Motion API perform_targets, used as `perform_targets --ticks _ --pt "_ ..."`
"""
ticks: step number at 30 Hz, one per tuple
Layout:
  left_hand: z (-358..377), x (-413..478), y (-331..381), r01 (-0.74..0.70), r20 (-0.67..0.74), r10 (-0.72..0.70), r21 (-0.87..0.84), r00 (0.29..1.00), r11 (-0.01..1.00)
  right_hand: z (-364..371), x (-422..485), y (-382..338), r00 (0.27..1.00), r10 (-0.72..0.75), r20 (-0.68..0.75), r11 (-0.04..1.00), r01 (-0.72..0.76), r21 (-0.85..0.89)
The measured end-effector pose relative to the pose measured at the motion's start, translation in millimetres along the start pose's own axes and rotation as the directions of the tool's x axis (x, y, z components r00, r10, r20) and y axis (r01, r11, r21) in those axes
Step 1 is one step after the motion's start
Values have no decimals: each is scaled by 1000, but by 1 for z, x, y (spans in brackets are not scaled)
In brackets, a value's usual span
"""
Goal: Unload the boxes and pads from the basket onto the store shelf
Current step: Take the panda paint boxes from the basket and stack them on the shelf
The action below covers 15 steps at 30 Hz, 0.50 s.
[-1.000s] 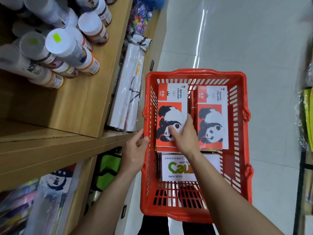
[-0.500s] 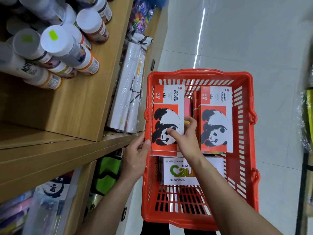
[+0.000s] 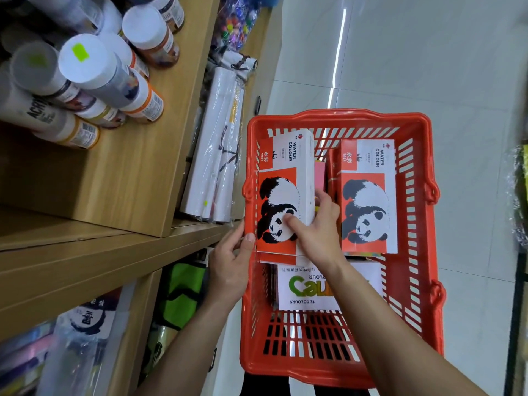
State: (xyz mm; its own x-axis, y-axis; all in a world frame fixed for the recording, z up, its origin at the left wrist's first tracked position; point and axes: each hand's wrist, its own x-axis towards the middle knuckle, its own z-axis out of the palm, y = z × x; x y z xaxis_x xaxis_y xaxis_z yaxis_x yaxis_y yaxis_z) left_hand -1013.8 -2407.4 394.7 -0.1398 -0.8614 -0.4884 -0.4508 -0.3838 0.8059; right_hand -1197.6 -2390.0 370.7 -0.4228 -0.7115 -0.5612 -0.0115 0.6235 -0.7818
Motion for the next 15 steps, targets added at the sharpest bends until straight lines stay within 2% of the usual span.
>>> perform_targets --ticks 5,8,11,15 --pt "-2 -1 -1 -4 -2 4 0 1000 1000 -1 8 -6 990 -65 129 996 56 74" --pt "-1 -2 -3 3 6 -3 1 1000 1000 -4 6 -5 989 -95 117 994 89 56" --pt "2 -4 0 -40 -39 43 81 998 996 -7 -6 -13 994 -96 59 994 93 49" --pt "1 -7 17 -14 -69 21 103 997 995 -37 -45 -27 992 -113 63 981 102 162"
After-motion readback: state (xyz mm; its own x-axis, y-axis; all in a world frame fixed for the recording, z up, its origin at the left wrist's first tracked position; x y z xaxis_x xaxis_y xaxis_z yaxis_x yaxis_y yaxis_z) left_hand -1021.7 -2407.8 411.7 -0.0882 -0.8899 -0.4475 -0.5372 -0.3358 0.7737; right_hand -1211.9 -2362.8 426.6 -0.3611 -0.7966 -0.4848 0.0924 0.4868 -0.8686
